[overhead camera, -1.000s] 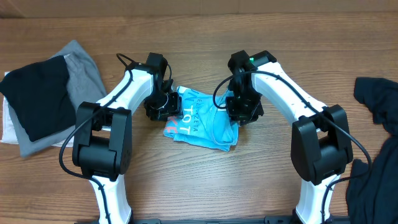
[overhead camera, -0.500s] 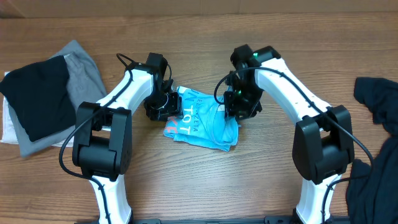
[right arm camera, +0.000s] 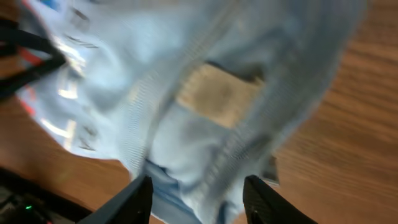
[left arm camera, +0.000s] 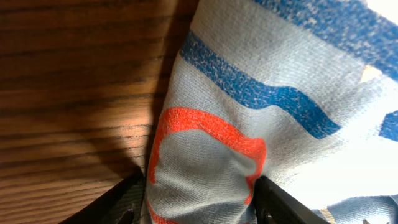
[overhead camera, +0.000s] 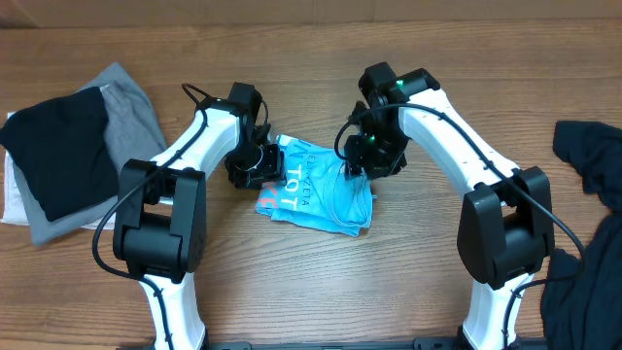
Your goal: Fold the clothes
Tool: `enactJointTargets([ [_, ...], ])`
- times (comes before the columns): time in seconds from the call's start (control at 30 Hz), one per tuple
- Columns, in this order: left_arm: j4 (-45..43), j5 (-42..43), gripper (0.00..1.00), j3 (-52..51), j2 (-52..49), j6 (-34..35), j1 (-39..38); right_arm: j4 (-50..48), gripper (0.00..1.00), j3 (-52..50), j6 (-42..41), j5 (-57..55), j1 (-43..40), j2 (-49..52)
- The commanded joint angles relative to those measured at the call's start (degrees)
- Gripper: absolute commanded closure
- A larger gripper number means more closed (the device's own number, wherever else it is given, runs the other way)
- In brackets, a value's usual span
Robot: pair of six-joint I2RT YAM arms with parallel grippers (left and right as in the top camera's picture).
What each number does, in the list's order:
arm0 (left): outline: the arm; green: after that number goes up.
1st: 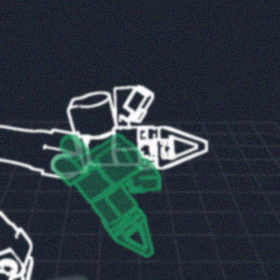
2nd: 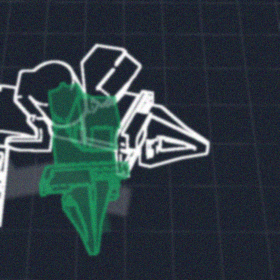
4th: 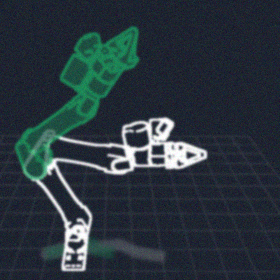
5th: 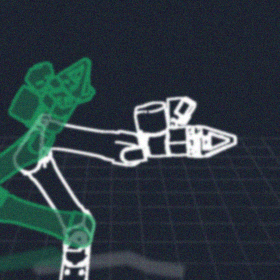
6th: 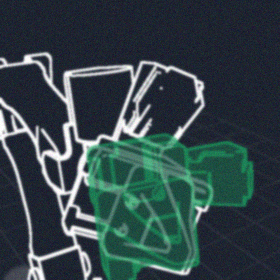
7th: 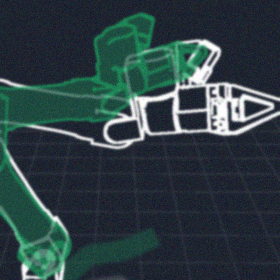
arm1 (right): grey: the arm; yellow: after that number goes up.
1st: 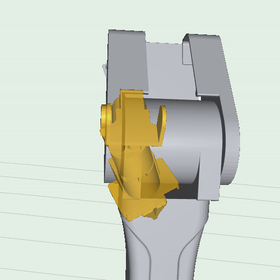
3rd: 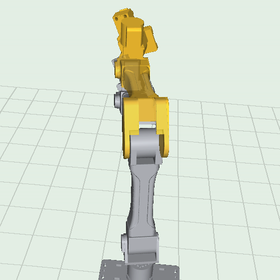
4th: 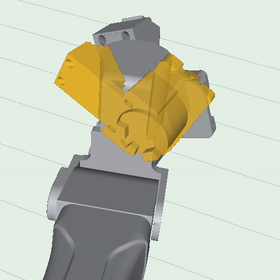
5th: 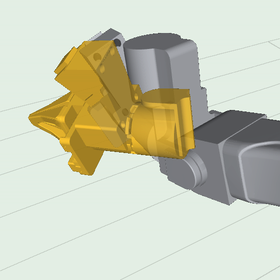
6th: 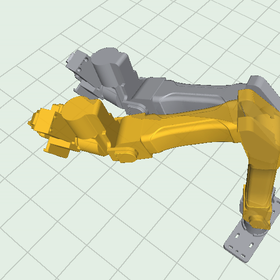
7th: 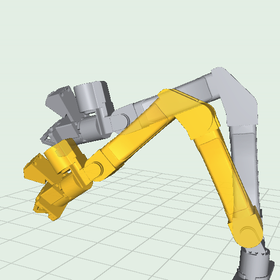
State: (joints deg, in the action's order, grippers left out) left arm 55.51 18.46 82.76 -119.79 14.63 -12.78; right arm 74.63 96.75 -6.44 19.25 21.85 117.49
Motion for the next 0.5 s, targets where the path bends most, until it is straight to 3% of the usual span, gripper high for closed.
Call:
enactJointTargets([
  [0.0,0.6,-2.5,0.39,-2.1,-0.9,-0.7,-0.3,-2.3,0.52,-0.2,2.4,7.8,0.5,-2.3],
  [0.47,0.7,-2.5,0.4,-2.1,-0.9,-0.7,-0.3,-10.4,0.52,-6.5,1.8,9.2,1.6,-2.3],
])
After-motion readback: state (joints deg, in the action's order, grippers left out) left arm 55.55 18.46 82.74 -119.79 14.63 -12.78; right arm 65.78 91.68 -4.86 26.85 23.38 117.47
